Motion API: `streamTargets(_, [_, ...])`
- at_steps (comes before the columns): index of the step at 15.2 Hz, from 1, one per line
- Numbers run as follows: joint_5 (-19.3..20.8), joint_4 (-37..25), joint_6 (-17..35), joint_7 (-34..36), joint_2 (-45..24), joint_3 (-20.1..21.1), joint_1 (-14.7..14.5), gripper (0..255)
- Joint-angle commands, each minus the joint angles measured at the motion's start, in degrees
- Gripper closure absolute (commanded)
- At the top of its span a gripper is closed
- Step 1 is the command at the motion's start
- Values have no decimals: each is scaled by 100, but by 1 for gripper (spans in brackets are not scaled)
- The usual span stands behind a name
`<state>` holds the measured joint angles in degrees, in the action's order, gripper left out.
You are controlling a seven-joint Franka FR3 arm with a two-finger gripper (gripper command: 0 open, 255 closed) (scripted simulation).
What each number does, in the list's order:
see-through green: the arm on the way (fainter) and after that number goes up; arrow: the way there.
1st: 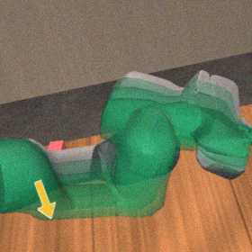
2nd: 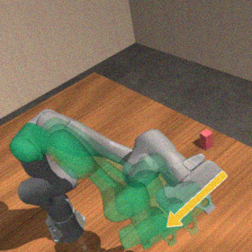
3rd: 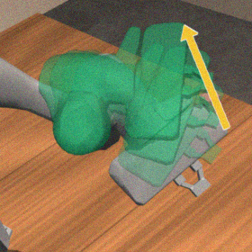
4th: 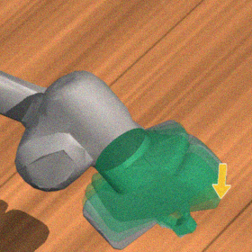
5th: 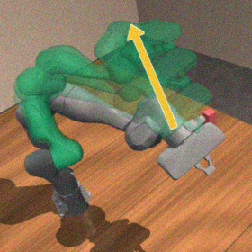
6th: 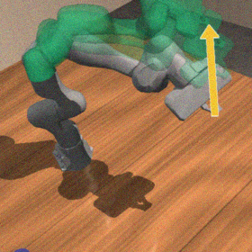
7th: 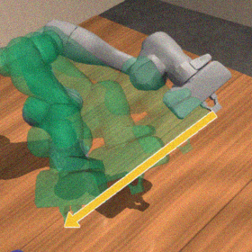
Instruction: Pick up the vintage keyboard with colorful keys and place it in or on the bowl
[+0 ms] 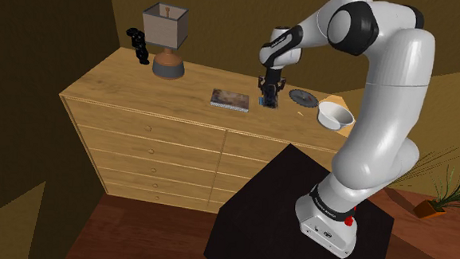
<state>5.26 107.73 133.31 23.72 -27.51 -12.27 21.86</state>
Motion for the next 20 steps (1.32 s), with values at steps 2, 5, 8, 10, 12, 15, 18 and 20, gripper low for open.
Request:
streamTargets(2, [16, -40, -181, -10, 142, -12, -15, 255])
streamTargets(5, [31, -79, -361, -23, 284, -23, -27, 255])
streamTargets(8, [46, -131, -544, -37, 419, -34, -39, 255])
streamTargets(10, [56, -171, -668, -46, 504, -40, -46, 255])
streamTargets(12, [64, -214, -787, -56, 581, -45, -53, 255])
streamTargets(15, [82, 77, -634, -382, 771, -165, 169, 255])
streamTargets(18, [91, 305, -503, -727, 921, -290, 399, 255])
streamTargets(20, [89, 422, -425, -967, 998, -375, 558, 255])
